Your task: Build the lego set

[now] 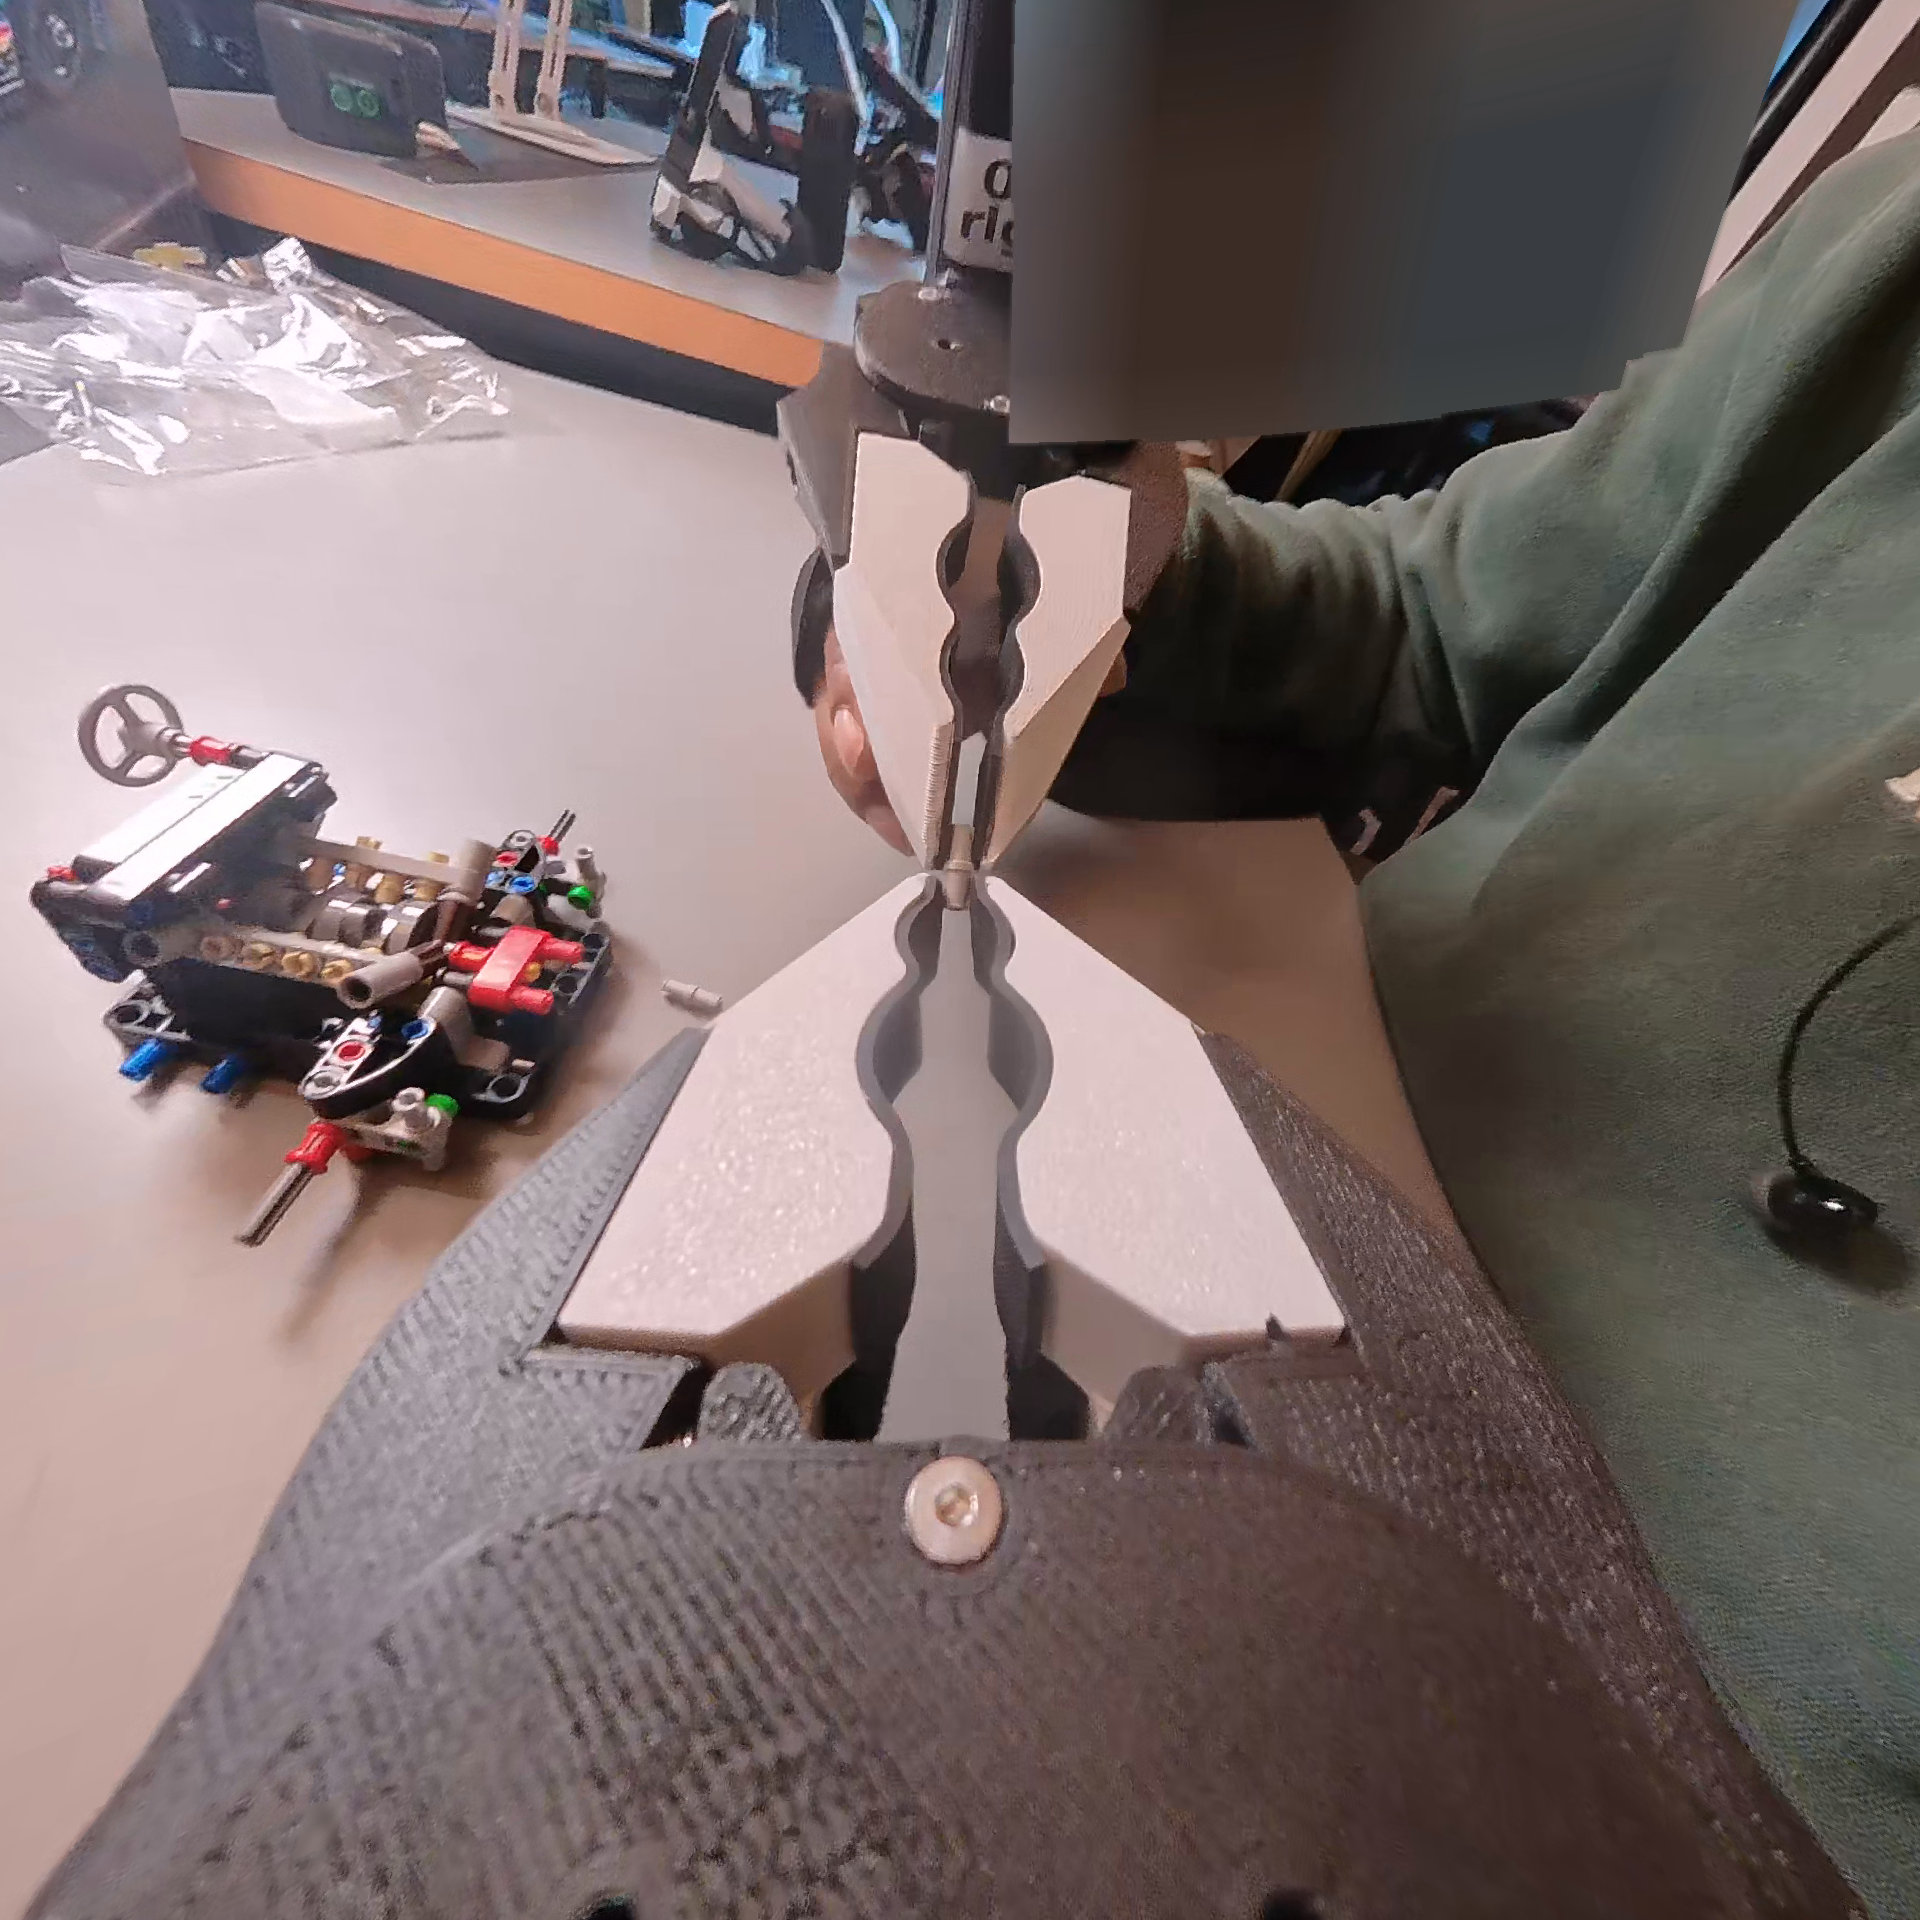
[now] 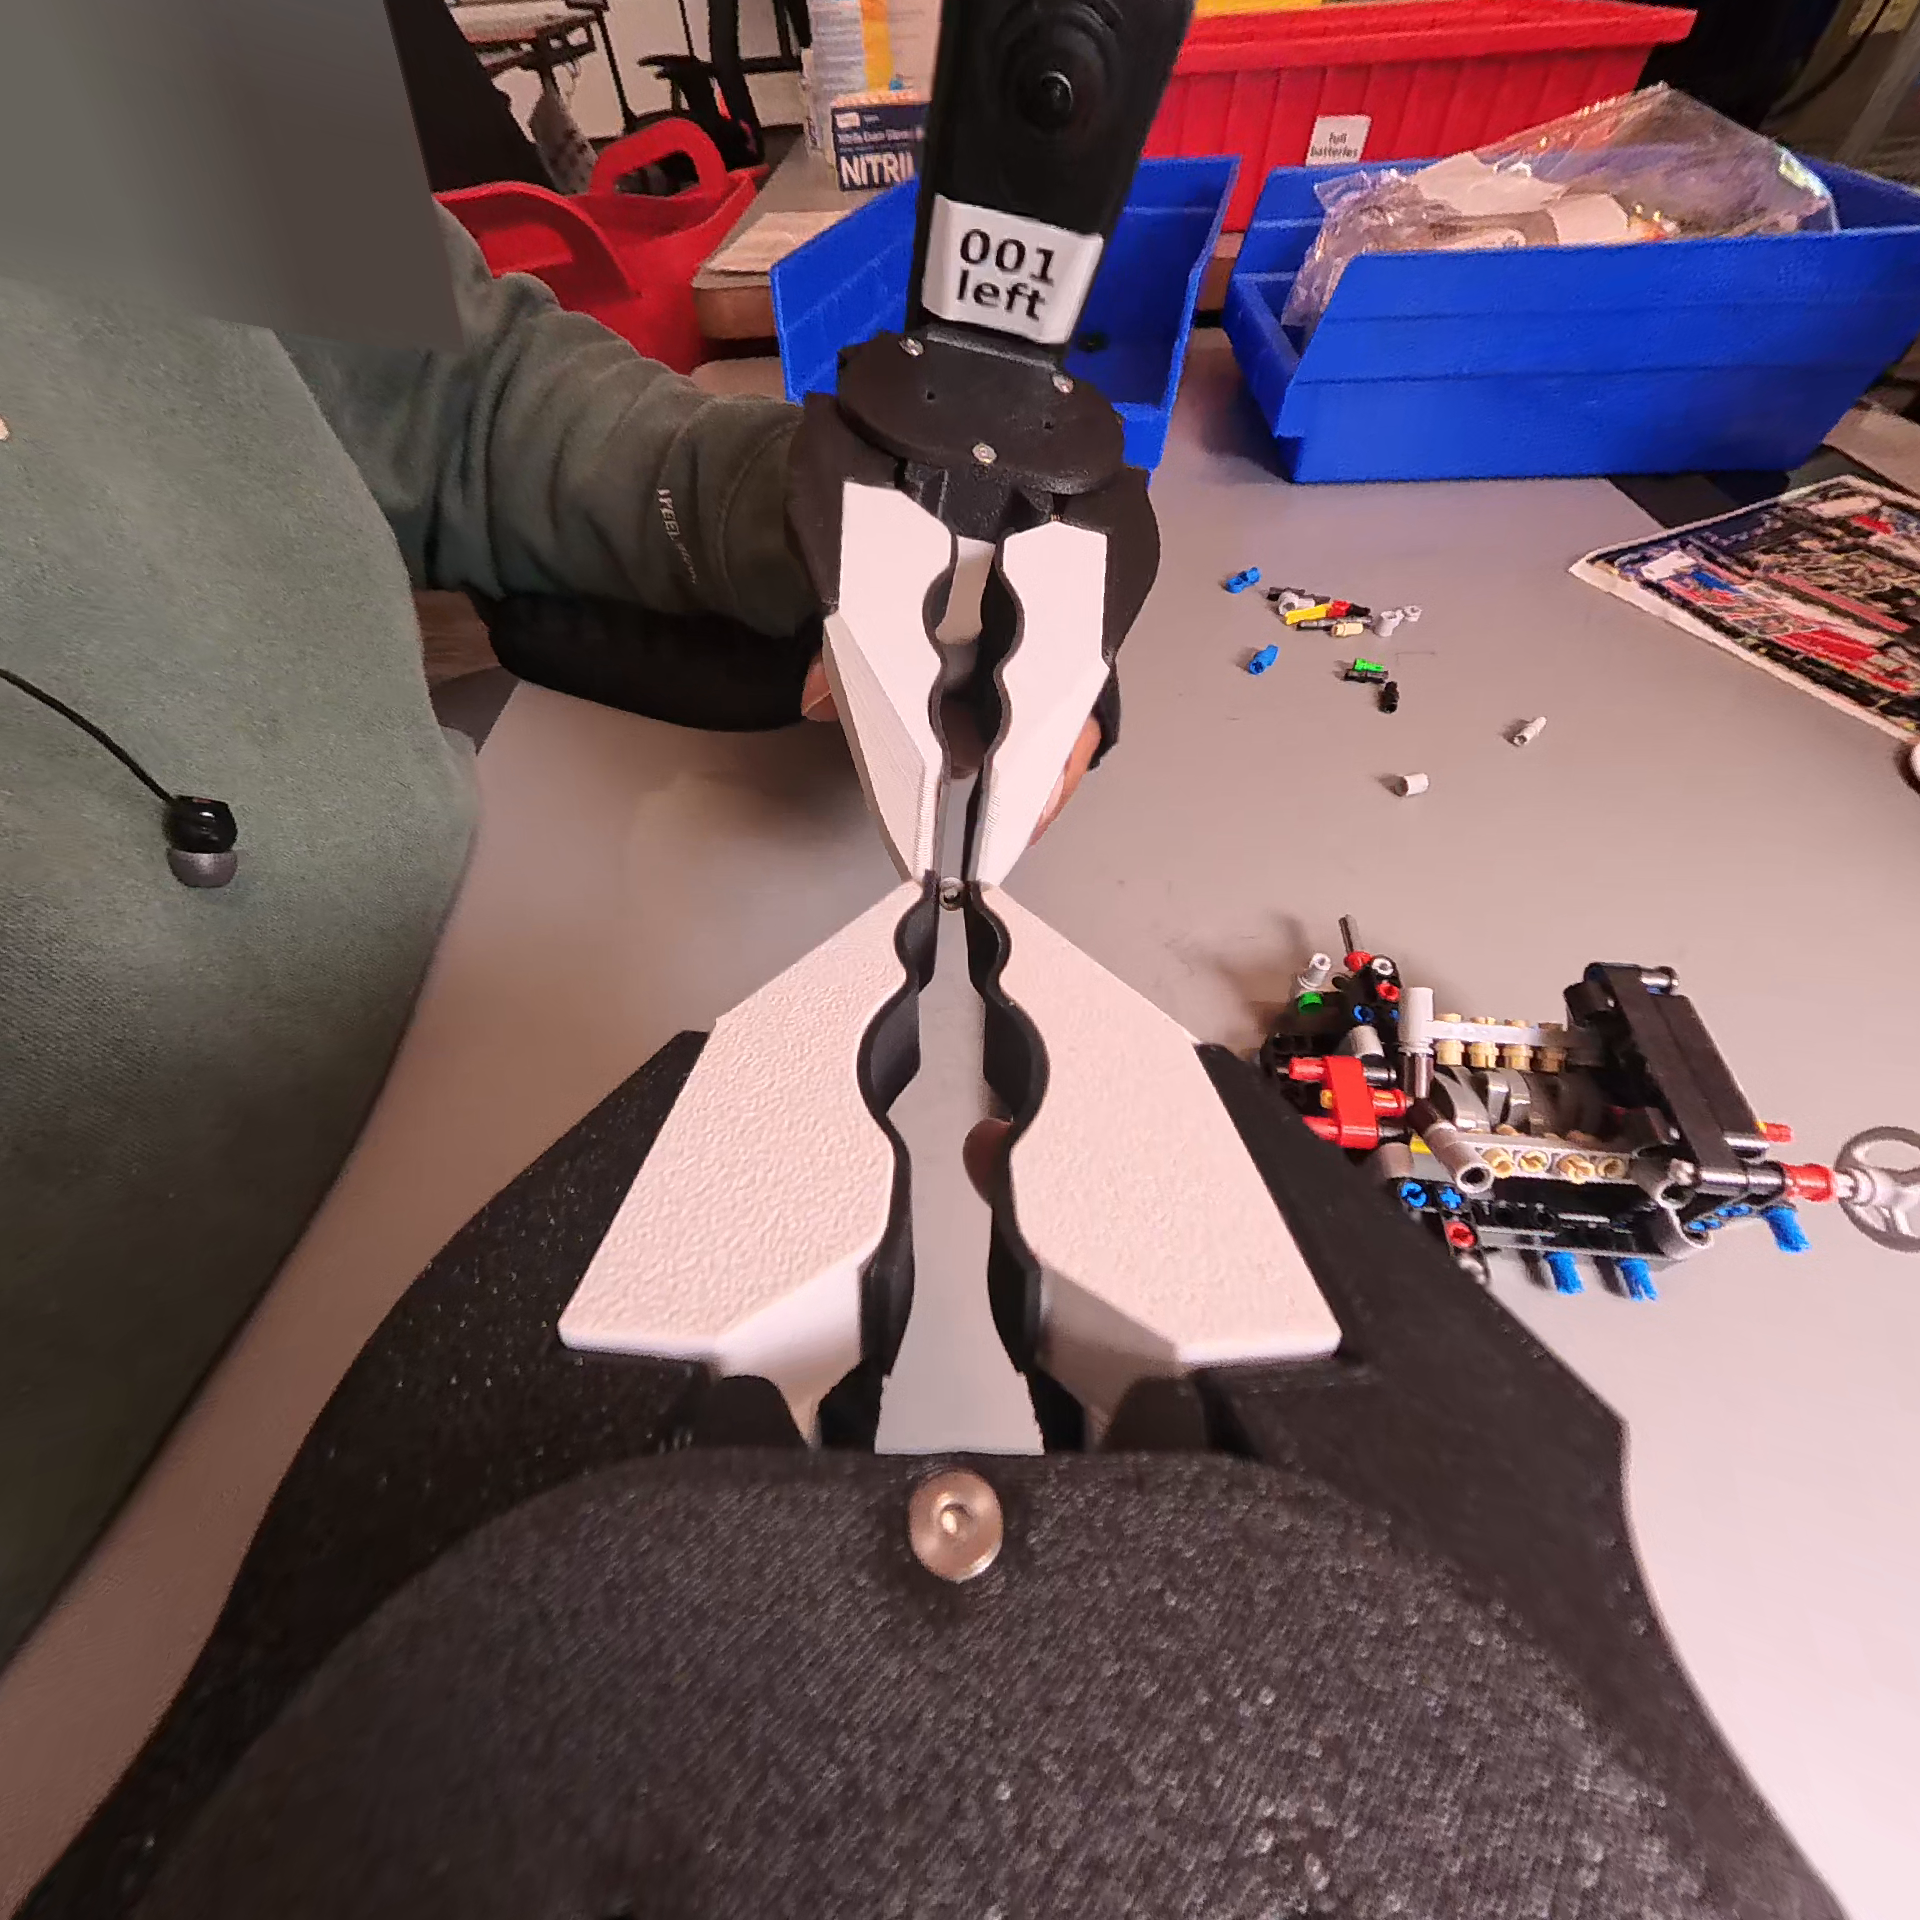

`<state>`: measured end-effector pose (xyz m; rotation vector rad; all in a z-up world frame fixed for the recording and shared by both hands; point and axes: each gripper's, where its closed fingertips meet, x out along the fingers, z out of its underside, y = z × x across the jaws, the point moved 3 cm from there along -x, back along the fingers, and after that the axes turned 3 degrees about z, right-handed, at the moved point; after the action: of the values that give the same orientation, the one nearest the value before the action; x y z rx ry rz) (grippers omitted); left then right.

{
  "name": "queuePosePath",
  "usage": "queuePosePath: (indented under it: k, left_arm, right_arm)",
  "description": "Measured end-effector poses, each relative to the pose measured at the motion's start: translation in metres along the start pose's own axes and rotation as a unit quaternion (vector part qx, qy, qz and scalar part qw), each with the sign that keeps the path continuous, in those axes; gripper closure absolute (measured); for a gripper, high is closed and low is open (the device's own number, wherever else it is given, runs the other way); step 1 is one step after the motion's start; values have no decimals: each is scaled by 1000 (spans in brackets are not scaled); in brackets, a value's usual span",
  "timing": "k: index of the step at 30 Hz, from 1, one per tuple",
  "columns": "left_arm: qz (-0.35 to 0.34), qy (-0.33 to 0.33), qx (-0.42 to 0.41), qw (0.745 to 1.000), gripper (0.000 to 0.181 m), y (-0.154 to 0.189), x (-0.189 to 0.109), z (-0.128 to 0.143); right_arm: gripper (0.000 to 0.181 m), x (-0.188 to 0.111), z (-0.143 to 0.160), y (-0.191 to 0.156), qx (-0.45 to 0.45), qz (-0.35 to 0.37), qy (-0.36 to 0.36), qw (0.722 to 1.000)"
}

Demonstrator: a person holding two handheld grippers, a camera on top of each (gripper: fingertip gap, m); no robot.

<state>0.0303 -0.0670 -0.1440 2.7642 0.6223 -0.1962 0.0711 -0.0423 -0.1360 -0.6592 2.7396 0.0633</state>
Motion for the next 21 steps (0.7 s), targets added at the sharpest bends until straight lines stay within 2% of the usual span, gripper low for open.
queuePosePath:
  k: [3,7,10,15,21]
  left_arm:
    - [-48,-62,29,996,165,-12,0,15]
    - [-83,-175,74,978,162,-23,6,47]
    - [-98,-228,115,962,163,-28,12,59]
    - [-99,-250,130,954,174,-30,17,62]
    - [-90,-253,128,955,174,-30,18,62]
  right_arm:
    - [178,1,13,9,1,23,-51,998]
    - [178,7,40,14,-23,43,-150,988]
    - [178,12,50,13,-34,45,-197,979]
    - [178,15,57,13,-52,51,-239,968]
    - [178,18,60,15,-67,56,-266,960]
